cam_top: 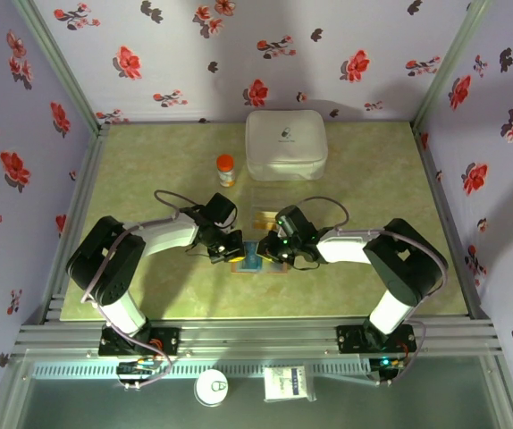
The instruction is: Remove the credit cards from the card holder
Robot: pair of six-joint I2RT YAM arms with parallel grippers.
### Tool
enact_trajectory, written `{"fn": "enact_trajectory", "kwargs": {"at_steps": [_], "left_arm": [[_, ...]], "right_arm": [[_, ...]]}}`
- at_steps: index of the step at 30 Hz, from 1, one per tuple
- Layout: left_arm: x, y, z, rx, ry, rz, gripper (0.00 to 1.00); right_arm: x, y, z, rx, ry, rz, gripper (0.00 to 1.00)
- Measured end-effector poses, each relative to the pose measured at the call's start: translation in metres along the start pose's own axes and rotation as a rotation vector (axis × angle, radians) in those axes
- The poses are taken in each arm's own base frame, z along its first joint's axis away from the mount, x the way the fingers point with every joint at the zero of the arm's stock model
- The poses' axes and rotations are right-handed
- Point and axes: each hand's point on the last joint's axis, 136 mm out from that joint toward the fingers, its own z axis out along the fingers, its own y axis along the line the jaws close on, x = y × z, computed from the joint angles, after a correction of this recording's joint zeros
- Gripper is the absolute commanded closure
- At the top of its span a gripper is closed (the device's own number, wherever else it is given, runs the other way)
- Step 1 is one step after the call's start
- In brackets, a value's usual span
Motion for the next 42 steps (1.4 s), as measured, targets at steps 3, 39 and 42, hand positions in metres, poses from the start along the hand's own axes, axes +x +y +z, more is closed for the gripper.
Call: {"fn": "enact_trajectory", "kwargs": {"at_steps": [3,39,42], "left_arm": [[0.0,0.0,0.0,-0.001,0.001,-0.001,1.0],[0.001,0.001,-0.003,-0.02,0.007,0.01,1.0],[0.0,-0.001,-0.004,-0.018,0.006,0.015,1.0]], "right_arm": [[0.0,0.0,0.0,-0.006,-0.001,0.004,0.88],[-0.011,-0.006,-0.051,0.082,-0.05,-0.095,1.0],[-0.015,-0.002,-0.057,0.116,-0.05,-0.155,1.0]]}}
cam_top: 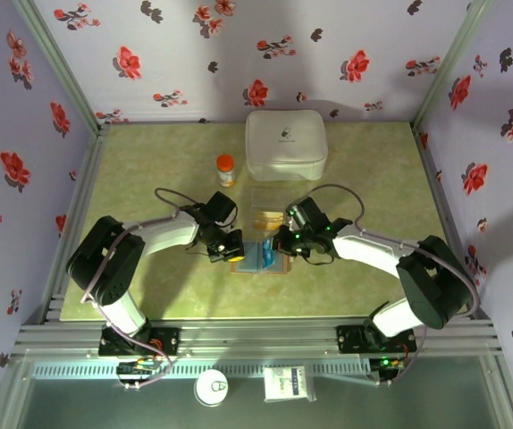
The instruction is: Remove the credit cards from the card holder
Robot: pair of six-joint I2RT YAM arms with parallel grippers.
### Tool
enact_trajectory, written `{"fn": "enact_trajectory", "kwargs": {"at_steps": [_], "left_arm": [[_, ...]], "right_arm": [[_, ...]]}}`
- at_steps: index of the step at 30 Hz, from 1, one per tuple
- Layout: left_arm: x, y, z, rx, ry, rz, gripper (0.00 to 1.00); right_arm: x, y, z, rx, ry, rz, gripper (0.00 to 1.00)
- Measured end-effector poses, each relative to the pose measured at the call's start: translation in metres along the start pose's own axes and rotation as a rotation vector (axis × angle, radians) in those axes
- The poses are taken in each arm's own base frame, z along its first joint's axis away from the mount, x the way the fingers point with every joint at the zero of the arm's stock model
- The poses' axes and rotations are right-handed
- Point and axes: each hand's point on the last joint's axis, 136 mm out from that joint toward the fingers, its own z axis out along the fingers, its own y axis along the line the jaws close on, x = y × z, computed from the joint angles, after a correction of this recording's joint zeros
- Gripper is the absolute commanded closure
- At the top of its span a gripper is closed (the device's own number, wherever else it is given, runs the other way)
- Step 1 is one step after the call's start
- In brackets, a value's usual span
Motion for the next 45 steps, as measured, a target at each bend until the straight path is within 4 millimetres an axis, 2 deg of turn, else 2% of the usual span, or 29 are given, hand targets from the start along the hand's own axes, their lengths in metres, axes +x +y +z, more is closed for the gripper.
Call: {"fn": "enact_trajectory", "kwargs": {"at_steps": [9,13,21,27,34,45], "left_arm": [[-0.006,-0.007,-0.01,0.016,-0.036,0.013,0.97],[-0.009,-0.012,-0.02,0.032,-0.067,0.021,0.97],[-0.007,0.002,-0.029,0.032,-0.092,0.0,0.96],[-0.009,0.006,-0.036,0.037,-0.115,-0.009,0.95],[-0.012,0.01,-0.037,0.033,-0.123,-0.023,0.95],[-0.019,0.021,-0.04,0.022,-0.139,-0.052,0.95]], "right_arm": [[-0.028,0.022,-0.029,0.094,-0.012,-0.304,1.0],[-0.037,0.023,-0.039,0.158,-0.002,-0.476,1.0],[-0.047,0.021,-0.04,0.24,0.122,-0.846,1.0],[-0.064,0.032,-0.044,0.248,0.196,-1.092,1.0],[-0.104,0.041,-0.039,0.224,0.244,-1.21,1.0],[-0.139,0.038,-0.014,0.16,0.345,-1.262,1.0]]}}
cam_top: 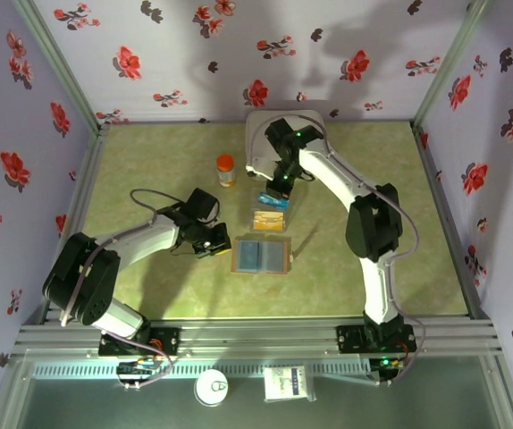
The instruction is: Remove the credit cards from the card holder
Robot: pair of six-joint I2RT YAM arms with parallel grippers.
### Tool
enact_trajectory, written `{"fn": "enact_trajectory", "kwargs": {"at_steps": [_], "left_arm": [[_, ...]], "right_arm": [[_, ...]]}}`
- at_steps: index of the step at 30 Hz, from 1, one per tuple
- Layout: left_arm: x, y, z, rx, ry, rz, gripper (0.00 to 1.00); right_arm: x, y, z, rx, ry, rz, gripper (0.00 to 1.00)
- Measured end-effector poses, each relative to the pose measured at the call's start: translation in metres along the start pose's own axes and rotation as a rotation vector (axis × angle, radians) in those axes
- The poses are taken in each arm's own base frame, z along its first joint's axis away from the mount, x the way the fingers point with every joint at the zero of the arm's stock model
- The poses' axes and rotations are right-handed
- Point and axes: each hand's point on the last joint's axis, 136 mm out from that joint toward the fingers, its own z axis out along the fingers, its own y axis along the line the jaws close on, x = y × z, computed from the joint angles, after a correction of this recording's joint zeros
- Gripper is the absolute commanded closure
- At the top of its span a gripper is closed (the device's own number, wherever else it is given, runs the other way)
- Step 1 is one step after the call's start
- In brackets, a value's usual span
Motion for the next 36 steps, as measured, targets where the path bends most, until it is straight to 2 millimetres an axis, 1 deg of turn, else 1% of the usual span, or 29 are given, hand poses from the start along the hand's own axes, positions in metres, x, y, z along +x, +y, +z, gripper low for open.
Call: {"fn": "enact_trajectory", "kwargs": {"at_steps": [4,9,19,26,36], "left_arm": [[-0.002,0.001,-0.001,-0.001,-0.003,-0.005,0.95],[-0.003,0.003,-0.001,-0.001,-0.006,-0.008,0.95],[-0.003,0.004,-0.001,-0.004,-0.004,-0.011,0.95],[0.002,0.011,0.002,-0.019,0.009,-0.02,0.95],[0.002,0.012,0.002,-0.019,0.009,-0.02,0.95]], "right_arm": [[0.001,-0.01,0.005,-0.019,0.013,-0.006,1.0],[-0.003,-0.012,0.009,-0.058,0.013,-0.026,1.0],[-0.005,-0.003,0.027,-0.163,0.011,-0.05,1.0],[-0.006,0.0,0.029,-0.173,0.01,-0.066,1.0],[-0.013,0.002,0.03,-0.185,-0.019,-0.08,1.0]]}}
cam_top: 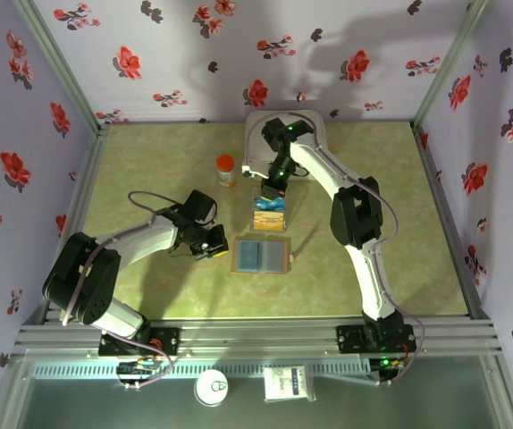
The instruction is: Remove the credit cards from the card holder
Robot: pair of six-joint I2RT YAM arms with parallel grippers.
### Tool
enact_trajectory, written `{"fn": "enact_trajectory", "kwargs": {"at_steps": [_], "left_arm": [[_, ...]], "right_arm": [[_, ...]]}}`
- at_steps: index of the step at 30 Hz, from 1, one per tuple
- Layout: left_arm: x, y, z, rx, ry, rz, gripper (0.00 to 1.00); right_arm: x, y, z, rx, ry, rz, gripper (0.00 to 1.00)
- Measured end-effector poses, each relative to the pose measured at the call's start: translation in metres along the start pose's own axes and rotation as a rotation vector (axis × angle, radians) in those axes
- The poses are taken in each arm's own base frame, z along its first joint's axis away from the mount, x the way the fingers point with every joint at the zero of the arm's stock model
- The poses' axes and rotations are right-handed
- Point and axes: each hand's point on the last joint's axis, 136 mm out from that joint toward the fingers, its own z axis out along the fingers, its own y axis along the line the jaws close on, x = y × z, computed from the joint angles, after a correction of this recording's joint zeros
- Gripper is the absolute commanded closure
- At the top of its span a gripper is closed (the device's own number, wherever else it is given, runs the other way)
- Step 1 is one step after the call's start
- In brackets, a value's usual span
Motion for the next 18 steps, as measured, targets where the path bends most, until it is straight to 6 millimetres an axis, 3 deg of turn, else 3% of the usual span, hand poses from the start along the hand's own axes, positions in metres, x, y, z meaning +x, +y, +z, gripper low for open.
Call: {"fn": "enact_trajectory", "kwargs": {"at_steps": [7,13,18], "left_arm": [[0.0,0.0,0.0,0.001,0.0,0.0,0.95],[0.0,0.0,0.0,0.001,0.0,0.0,0.95],[0.0,0.0,0.0,0.001,0.0,0.0,0.95]], "right_arm": [[0.0,0.0,0.008,-0.015,-0.013,0.001,0.95],[0.008,-0.002,0.022,-0.028,-0.008,0.019,0.74],[0.013,-0.008,0.026,-0.006,-0.011,0.034,0.74]]}}
